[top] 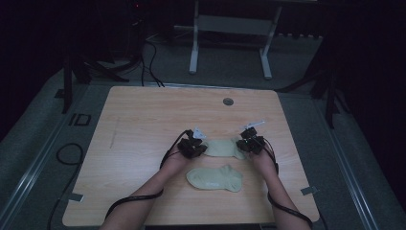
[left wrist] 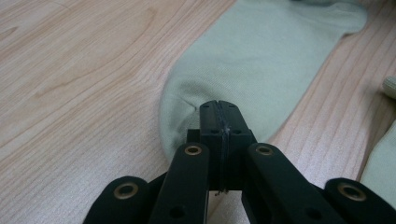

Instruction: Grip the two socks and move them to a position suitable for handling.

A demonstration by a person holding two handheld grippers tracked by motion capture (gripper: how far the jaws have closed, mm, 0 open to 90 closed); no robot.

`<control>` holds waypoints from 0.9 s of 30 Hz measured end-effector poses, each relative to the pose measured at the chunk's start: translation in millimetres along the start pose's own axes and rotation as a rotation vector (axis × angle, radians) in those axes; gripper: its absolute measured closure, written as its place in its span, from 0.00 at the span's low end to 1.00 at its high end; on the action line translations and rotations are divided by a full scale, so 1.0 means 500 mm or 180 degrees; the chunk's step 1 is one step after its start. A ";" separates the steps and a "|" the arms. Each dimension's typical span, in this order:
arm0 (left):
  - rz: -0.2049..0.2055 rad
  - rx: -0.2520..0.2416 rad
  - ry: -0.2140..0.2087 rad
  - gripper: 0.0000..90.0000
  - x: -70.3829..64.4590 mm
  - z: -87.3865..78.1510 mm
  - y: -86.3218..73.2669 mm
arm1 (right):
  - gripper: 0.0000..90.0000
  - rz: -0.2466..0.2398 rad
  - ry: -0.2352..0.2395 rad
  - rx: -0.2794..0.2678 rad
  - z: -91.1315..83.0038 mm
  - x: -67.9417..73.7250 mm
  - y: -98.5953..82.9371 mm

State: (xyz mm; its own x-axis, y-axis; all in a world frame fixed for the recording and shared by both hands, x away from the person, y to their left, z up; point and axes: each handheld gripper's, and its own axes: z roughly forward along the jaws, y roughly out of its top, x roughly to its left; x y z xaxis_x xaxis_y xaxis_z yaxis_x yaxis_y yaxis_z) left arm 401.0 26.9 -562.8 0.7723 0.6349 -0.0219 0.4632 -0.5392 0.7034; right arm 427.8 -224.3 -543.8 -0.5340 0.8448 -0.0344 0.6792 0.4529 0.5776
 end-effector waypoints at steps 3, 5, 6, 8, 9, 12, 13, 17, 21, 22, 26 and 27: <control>0.0005 0.0014 0.0010 0.99 -0.002 0.003 0.004 | 0.92 0.0063 -0.0019 0.0004 -0.003 -0.008 -0.004; 0.0010 0.0012 0.0001 0.99 -0.002 0.005 0.007 | 0.91 0.0066 -0.0009 -0.0003 -0.005 -0.012 -0.007; -0.0001 0.0008 -0.0009 0.99 -0.001 0.006 0.008 | 0.91 0.0076 -0.0014 0.0000 -0.006 -0.014 -0.009; -0.0018 0.0008 -0.0017 0.99 0.000 0.009 0.010 | 0.91 0.0079 -0.0005 0.0003 -0.006 -0.015 -0.009; -0.0006 0.0017 -0.0013 0.99 0.000 0.010 0.012 | 0.91 0.0080 -0.0006 0.0006 -0.006 -0.017 -0.008; 0.0015 0.0022 0.0010 0.99 -0.001 0.013 0.016 | 0.87 0.0132 0.0019 -0.0003 -0.003 -0.022 -0.005; 0.0003 0.0019 0.0009 0.99 0.000 0.014 0.016 | 0.87 0.0132 0.0019 -0.0003 -0.003 -0.022 -0.005; -0.0052 0.0008 -0.0010 0.99 0.002 0.014 0.016 | 0.83 0.0062 0.0008 0.0038 0.000 -0.019 0.002; -0.0062 -0.0038 -0.0057 0.79 0.000 0.014 0.015 | 0.64 0.0083 0.0109 0.0044 -0.001 -0.013 0.005; -0.0119 -0.0020 -0.0098 0.73 0.000 0.012 0.018 | 0.61 0.0066 0.0126 0.0029 -0.005 -0.008 0.007; -0.0064 -0.0057 -0.0030 0.60 -0.004 0.002 0.022 | 0.53 0.0000 0.0236 0.0012 -0.016 -0.001 0.011; -0.0066 -0.0073 -0.0041 0.58 -0.005 -0.002 0.022 | 0.50 -0.0013 0.0231 0.0016 -0.019 0.000 0.012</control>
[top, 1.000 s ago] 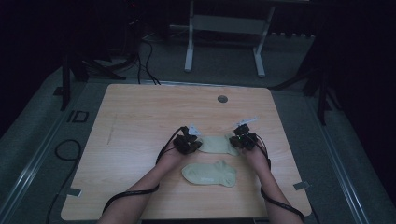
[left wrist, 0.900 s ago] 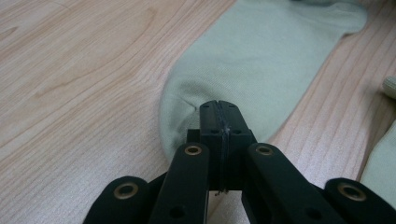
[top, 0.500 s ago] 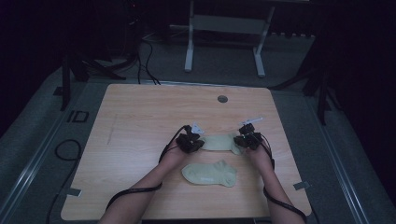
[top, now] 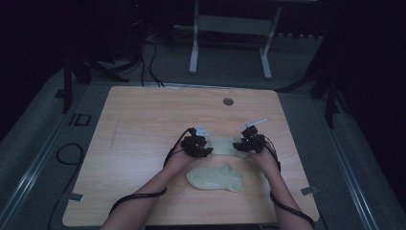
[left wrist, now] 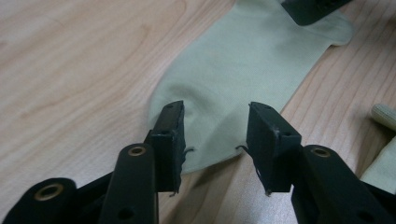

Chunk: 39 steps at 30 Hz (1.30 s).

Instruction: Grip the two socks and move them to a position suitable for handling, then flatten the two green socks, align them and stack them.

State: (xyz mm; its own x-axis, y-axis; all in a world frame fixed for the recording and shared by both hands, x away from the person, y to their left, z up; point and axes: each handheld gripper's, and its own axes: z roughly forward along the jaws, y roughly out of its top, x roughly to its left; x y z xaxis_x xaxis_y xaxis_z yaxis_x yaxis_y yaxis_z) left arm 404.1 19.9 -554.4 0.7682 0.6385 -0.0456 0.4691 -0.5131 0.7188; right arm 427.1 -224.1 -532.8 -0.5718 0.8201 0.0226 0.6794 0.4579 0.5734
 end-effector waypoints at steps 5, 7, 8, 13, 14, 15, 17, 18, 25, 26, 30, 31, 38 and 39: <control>-0.0029 0.0059 -0.0011 0.54 -0.008 -0.023 0.003 | 0.46 0.0029 0.0060 -0.0015 -0.015 0.005 -0.003; -0.0024 0.0138 -0.0054 0.52 -0.012 -0.033 0.002 | 0.43 0.0118 0.0164 0.0007 -0.021 0.004 -0.006; -0.0010 0.0167 -0.0032 0.51 -0.015 -0.039 0.000 | 0.41 0.0079 0.0141 -0.0031 -0.025 0.007 -0.010; -0.0078 0.0173 -0.0027 0.51 -0.021 -0.068 -0.008 | 0.38 0.0085 0.0158 -0.0084 -0.039 0.009 -0.021; -0.0084 0.0157 0.0001 0.51 -0.023 -0.077 -0.011 | 0.39 0.0086 0.0195 -0.0142 -0.049 0.010 -0.028; -0.0100 0.0140 -0.0002 0.51 -0.024 -0.085 -0.013 | 0.39 0.0086 0.0195 -0.0142 -0.049 0.010 -0.028; -0.0094 0.0112 -0.0007 0.51 -0.027 -0.099 -0.017 | 0.39 0.0095 0.0219 -0.0171 -0.062 0.012 -0.039; -0.0101 0.0106 -0.0014 0.51 -0.029 -0.104 -0.019 | 0.39 0.0077 0.0208 -0.0173 -0.066 0.013 -0.041; -0.0137 0.0113 -0.0027 0.50 -0.046 -0.132 -0.036 | 0.42 0.0000 0.0177 -0.0199 -0.090 0.028 -0.051; -0.0134 0.0136 -0.0051 0.50 -0.052 -0.133 -0.040 | 0.44 0.0001 0.0199 -0.0203 -0.093 0.029 -0.052; -0.0106 0.0170 -0.0047 0.48 -0.064 -0.135 -0.047 | 0.47 -0.0052 0.0244 -0.0173 -0.098 0.042 -0.057; -0.0115 0.0171 -0.0056 0.47 -0.066 -0.136 -0.049 | 0.47 -0.0069 0.0262 -0.0190 -0.100 0.046 -0.060; -0.0098 0.0248 -0.0064 0.44 -0.076 -0.160 -0.085 | 0.49 -0.0064 0.0370 -0.0187 -0.115 0.064 -0.098; -0.0098 0.0248 -0.0064 0.44 -0.076 -0.160 -0.085 | 0.49 -0.0064 0.0370 -0.0187 -0.115 0.064 -0.098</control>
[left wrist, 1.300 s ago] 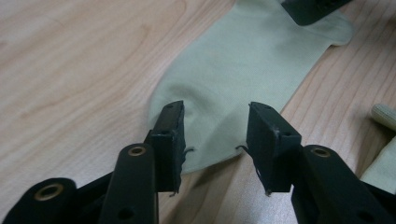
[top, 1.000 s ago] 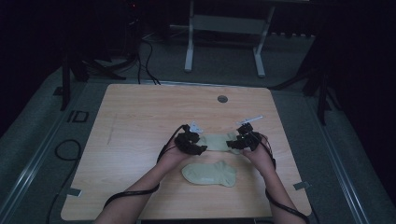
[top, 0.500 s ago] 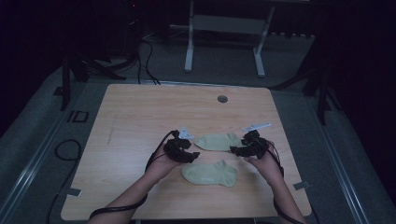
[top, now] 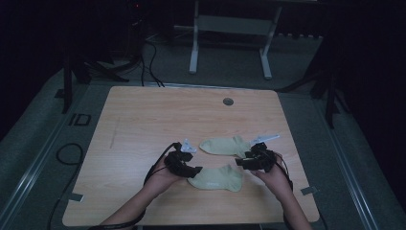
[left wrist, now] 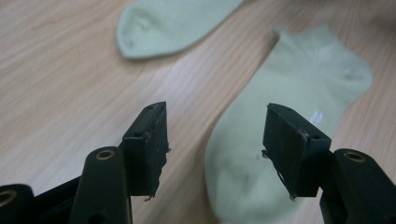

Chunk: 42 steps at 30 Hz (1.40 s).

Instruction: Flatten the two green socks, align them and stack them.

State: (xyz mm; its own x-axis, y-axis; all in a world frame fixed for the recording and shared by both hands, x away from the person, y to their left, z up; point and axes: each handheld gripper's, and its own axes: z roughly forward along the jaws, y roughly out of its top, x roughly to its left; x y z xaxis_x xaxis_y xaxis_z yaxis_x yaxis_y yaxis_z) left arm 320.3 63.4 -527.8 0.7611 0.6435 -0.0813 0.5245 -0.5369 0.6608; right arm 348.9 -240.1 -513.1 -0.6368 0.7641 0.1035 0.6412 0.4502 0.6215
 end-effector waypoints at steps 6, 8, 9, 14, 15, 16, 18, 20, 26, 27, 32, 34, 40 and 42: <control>-0.0150 0.0065 0.0003 0.44 0.009 -0.002 -0.040 | 0.52 -0.0071 0.0076 0.0120 0.003 0.024 -0.042; -0.0157 0.0074 -0.0027 0.44 0.008 0.001 -0.045 | 0.54 -0.0100 0.0094 0.0150 0.009 0.032 -0.050; -0.0166 0.0083 -0.0035 0.44 0.008 0.003 -0.047 | 0.54 -0.0093 0.0096 0.0164 0.013 0.035 -0.054; -0.0138 0.0145 -0.0099 0.53 0.001 0.016 -0.057 | 0.60 -0.0246 0.0031 0.0308 0.031 0.048 -0.070; -0.0102 0.0174 -0.0106 0.56 -0.001 0.018 -0.058 | 0.62 -0.0269 -0.0005 0.0315 0.034 0.050 -0.072; -0.0079 0.0205 -0.0110 0.56 -0.002 0.021 -0.059 | 0.65 -0.0298 -0.0033 0.0304 0.035 0.052 -0.074; -0.0071 0.0192 -0.0099 0.61 -0.003 0.023 -0.060 | 0.69 -0.0383 -0.0102 0.0329 0.034 0.057 -0.074; -0.0040 0.0199 -0.0098 0.64 -0.004 0.023 -0.059 | 0.71 -0.0408 -0.0140 0.0320 0.034 0.059 -0.075; -0.0028 0.0173 -0.0115 0.93 -0.005 0.026 -0.059 | 0.90 -0.0411 -0.0107 0.0295 0.035 0.065 -0.076; -0.0021 0.0155 -0.0086 0.97 -0.006 0.026 -0.058 | 0.91 -0.0397 -0.0110 0.0301 0.035 0.067 -0.076; 0.0014 0.0010 -0.0139 0.98 -0.020 0.017 -0.049 | 0.92 -0.0308 -0.0163 0.0190 0.012 0.063 -0.071; 0.0042 -0.0022 -0.0148 0.98 -0.023 0.014 -0.041 | 0.92 -0.0274 -0.0180 0.0131 -0.003 0.058 -0.066; 0.0073 -0.0128 -0.0099 0.98 -0.021 0.004 -0.002 | 0.92 -0.0193 -0.0229 -0.0001 -0.039 0.041 -0.051; 0.0077 -0.0137 -0.0072 0.98 -0.017 0.003 0.013 | 0.92 -0.0145 -0.0254 -0.0046 -0.046 0.030 -0.042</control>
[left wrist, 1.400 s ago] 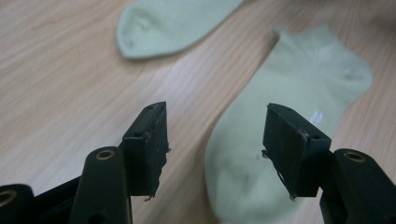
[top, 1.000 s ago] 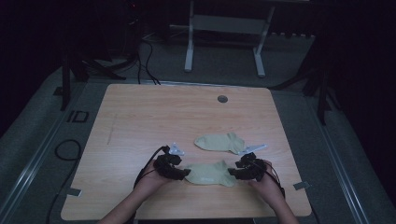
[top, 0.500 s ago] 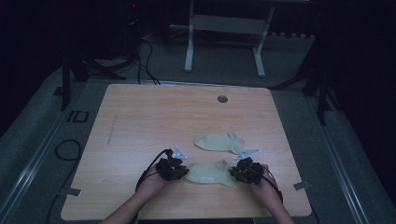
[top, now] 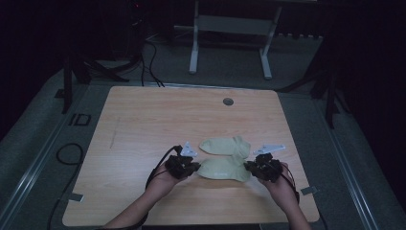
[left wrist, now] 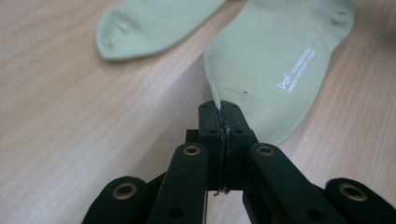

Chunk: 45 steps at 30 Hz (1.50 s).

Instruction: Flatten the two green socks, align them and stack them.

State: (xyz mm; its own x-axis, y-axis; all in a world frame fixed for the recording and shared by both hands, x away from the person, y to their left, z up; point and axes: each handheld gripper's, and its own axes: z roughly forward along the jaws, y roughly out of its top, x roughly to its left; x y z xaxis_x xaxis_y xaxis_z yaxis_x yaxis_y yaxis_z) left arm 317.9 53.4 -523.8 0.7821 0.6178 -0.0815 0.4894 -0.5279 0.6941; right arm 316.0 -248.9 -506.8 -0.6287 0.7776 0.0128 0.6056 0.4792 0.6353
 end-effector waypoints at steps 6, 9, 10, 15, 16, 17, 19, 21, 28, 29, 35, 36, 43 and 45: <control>-0.0010 -0.0093 0.0117 0.98 0.019 -0.006 0.046 | 0.92 0.0034 -0.0057 -0.0086 -0.009 -0.026 0.031; -0.0050 -0.0142 0.0182 0.98 0.034 -0.006 0.067 | 0.92 0.0092 -0.0067 -0.0108 -0.005 -0.043 0.048; -0.0062 -0.0150 0.0200 0.98 0.039 -0.007 0.073 | 0.92 0.0106 -0.0071 -0.0112 -0.004 -0.048 0.054; -0.0099 -0.0136 0.0292 0.98 0.063 0.004 0.097 | 0.92 0.0133 -0.0124 -0.0103 0.007 -0.073 0.089; -0.0112 -0.0113 0.0284 0.98 0.068 0.007 0.100 | 0.92 0.0144 -0.0131 -0.0087 0.010 -0.077 0.096; -0.0128 -0.0109 0.0304 0.98 0.072 0.011 0.103 | 0.92 0.0147 -0.0150 -0.0083 0.013 -0.082 0.102; -0.0138 -0.0086 0.0315 0.98 0.079 0.019 0.108 | 0.92 0.0155 -0.0152 -0.0044 0.021 -0.091 0.112; -0.0155 -0.0051 0.0327 0.98 0.086 0.032 0.111 | 0.92 0.0166 -0.0161 -0.0002 0.033 -0.100 0.119; -0.0222 0.0091 0.0356 0.98 0.104 0.082 0.109 | 0.91 0.0283 -0.0178 0.0187 0.083 -0.133 0.121; -0.0224 0.0110 0.0363 0.98 0.106 0.088 0.107 | 0.91 0.0302 -0.0171 0.0211 0.089 -0.136 0.120; -0.0301 0.0171 0.0313 0.98 0.110 0.116 0.097 | 0.91 0.0335 -0.0185 0.0328 0.119 -0.146 0.105; -0.0274 0.0189 0.0341 0.98 0.109 0.122 0.096 | 0.91 0.0361 -0.0186 0.0343 0.122 -0.148 0.103; -0.0288 0.0189 0.0363 0.98 0.113 0.140 0.089 | 0.89 0.0415 -0.0151 0.0373 0.135 -0.162 0.096; -0.0302 0.0177 0.0380 0.97 0.115 0.143 0.087 | 0.88 0.0412 -0.0147 0.0371 0.137 -0.162 0.096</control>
State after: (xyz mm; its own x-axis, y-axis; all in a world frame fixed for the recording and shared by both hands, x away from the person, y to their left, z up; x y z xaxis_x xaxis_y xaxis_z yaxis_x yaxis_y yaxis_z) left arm 411.7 24.4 -549.2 0.6815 0.7296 -0.0568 0.5820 -0.4934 0.6464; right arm 429.2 -261.0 -530.2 -0.5203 0.8524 0.0517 0.7343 0.4157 0.5367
